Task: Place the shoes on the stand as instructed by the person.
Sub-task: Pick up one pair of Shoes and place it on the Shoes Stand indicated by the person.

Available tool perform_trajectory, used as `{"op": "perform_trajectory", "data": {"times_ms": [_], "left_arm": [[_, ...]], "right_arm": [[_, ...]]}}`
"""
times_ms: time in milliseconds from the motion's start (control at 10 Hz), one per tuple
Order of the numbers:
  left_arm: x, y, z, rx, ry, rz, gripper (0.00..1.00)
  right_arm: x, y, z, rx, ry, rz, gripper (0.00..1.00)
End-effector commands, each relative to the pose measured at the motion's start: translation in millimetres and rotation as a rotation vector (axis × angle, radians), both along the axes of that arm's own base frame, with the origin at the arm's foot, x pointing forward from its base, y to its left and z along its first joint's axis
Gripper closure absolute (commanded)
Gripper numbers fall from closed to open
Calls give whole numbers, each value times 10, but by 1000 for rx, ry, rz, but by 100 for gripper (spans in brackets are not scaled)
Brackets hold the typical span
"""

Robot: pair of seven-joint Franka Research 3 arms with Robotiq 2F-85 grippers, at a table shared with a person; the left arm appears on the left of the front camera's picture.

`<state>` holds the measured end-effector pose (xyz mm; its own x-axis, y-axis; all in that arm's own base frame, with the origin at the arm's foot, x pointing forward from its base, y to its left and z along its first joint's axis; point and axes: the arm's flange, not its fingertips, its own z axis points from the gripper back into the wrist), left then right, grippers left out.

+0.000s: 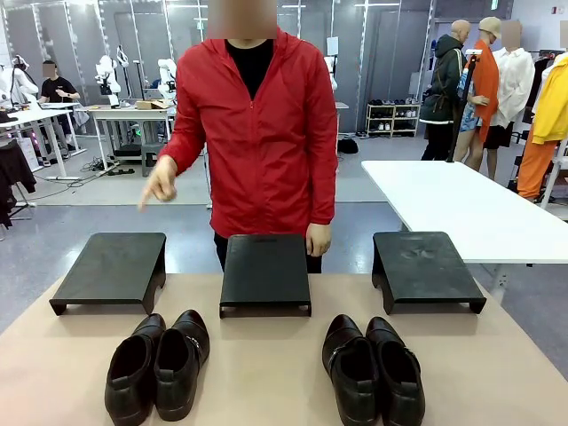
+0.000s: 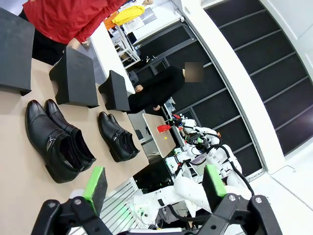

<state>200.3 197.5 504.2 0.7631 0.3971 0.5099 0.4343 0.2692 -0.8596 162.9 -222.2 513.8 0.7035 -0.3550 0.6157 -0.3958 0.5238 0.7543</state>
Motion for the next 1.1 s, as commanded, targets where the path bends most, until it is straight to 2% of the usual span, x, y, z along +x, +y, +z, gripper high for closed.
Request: {"op": "perform_trajectory", "data": {"times_ms": [0, 1000], "left_arm": [[-8, 6, 1, 3, -17, -12, 0], [-8, 6, 1, 3, -17, -12, 0]], "right_arm": [[14, -13, 12, -6, -24, 3, 0], [14, -13, 12, -6, -24, 3, 0]]}}
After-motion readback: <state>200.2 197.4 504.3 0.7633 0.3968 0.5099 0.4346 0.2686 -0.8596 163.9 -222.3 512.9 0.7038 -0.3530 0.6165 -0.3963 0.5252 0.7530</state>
